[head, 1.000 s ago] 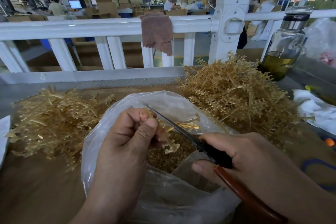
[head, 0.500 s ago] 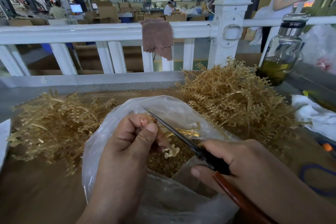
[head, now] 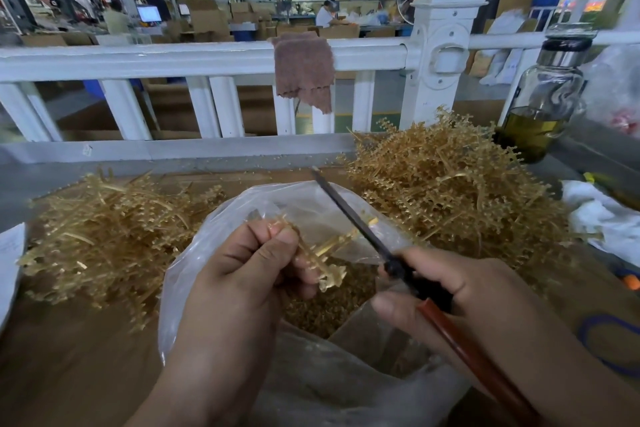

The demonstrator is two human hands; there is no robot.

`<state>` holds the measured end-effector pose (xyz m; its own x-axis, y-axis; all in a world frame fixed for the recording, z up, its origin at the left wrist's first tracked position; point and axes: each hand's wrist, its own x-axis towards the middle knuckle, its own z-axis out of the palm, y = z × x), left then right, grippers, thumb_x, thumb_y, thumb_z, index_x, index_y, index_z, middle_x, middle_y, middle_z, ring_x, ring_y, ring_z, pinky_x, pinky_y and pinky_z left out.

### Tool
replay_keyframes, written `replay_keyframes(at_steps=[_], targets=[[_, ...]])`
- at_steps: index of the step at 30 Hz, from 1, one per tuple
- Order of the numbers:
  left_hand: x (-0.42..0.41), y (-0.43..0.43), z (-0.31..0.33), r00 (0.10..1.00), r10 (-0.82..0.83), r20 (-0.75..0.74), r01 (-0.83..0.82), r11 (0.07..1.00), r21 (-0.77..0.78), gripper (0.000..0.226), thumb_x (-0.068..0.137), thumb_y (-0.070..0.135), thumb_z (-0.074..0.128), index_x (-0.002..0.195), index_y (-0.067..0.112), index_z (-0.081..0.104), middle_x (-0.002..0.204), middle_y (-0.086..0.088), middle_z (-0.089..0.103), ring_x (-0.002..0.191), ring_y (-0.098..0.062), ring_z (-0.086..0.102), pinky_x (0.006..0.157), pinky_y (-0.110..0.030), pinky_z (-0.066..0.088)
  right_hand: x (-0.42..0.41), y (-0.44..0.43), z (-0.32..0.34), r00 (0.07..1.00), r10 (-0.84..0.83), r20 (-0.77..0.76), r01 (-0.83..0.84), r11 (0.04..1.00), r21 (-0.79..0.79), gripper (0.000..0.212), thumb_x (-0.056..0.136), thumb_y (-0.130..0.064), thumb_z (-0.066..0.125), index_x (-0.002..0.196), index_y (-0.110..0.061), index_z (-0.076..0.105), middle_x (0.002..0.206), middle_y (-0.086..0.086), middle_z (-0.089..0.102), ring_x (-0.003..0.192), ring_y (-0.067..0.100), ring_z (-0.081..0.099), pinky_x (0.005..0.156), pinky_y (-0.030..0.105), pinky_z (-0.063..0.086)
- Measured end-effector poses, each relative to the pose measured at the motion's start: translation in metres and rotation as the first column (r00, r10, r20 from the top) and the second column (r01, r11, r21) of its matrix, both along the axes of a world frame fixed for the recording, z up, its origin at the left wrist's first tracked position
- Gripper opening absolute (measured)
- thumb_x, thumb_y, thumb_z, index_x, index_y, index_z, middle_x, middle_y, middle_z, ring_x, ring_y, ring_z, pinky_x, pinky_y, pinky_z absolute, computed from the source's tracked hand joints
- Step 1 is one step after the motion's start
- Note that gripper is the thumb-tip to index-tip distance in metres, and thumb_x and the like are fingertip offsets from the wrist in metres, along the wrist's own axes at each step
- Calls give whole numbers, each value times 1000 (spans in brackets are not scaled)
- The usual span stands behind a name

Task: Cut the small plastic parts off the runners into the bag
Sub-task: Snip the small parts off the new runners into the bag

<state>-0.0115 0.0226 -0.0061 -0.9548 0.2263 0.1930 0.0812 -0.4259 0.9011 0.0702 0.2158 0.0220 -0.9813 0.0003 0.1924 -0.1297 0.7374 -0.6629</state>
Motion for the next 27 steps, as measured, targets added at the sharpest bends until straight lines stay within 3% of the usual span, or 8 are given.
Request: replay_keyframes(at_steps=[5, 8, 12, 15, 17, 20, 22, 27], targets=[[0, -3, 6, 996, -16, 84, 11, 998, 63, 18, 78, 16, 67, 61, 22, 69, 80, -10, 69, 69, -20, 65, 53, -27, 55, 0, -1, 2, 999, 25, 28, -19, 981, -195, 55, 62, -89, 54, 107, -57, 60, 62, -12, 64, 51, 0, 60, 54, 16, 47], [-1, -2, 9, 993, 3, 114, -19, 991, 133, 9, 82, 17, 67, 73, 16, 65, 90, -13, 75, 72, -21, 70, 53, -27, 56, 1, 0, 5, 996, 78, 52, -60, 957, -283, 55, 62, -84, 60, 110, -56, 61, 74, -9, 67, 60, 5, 66, 63, 24, 53], [-3, -7, 11, 990, 46, 131, -67, 985, 160, 13, 88, 22, 55, 92, 10, 58, 95, -15, 76, 83, -26, 76, 57, -28, 59, 1, 0, 7, 981, 169, 93, -124, 922, -368, 60, 65, -85, 63, 114, -50, 62, 84, -5, 69, 67, 11, 69, 66, 25, 54], [-3, -11, 14, 990, 13, 143, -38, 984, 175, 11, 90, 21, 56, 88, 11, 59, 86, -12, 74, 78, -28, 76, 58, -30, 60, -1, 0, 4, 991, 132, 12, -109, 857, -504, 61, 69, -82, 65, 110, -37, 67, 80, 11, 71, 64, 27, 69, 60, 37, 50], [-1, -15, 15, 988, -106, 110, 84, 980, 182, 11, 86, 19, 64, 80, 12, 60, 75, -11, 67, 62, -25, 70, 53, -30, 57, -5, 0, -1, 994, 95, -59, -111, 753, -649, 57, 75, -74, 69, 104, -25, 69, 79, 16, 68, 61, 39, 65, 55, 49, 48], [4, -21, 21, 920, -373, 118, 362, 927, 101, 23, 72, 23, 84, 79, 8, 68, 68, -16, 61, 48, -22, 60, 43, -24, 49, -8, 0, -5, 991, 63, -119, -132, 651, -748, 52, 76, -67, 75, 108, -27, 69, 83, 11, 68, 63, 34, 67, 54, 48, 49], [4, -23, 19, 860, -479, 177, 492, 870, -36, 25, 66, 22, 85, 84, 9, 74, 66, -19, 64, 43, -21, 60, 37, -22, 45, -8, 2, -6, 990, 64, -129, -137, 690, -711, 51, 75, -69, 74, 110, -31, 69, 86, 11, 70, 68, 33, 70, 57, 50, 52], [6, -18, 20, 769, -550, 326, 629, 743, -228, 31, 56, 31, 93, 78, 19, 75, 65, -21, 67, 37, -21, 55, 33, -17, 38, -7, -4, -15, 972, 139, -188, -226, 763, -605, 54, 73, -60, 81, 116, -29, 69, 90, 9, 73, 75, 19, 73, 66, 27, 54]])
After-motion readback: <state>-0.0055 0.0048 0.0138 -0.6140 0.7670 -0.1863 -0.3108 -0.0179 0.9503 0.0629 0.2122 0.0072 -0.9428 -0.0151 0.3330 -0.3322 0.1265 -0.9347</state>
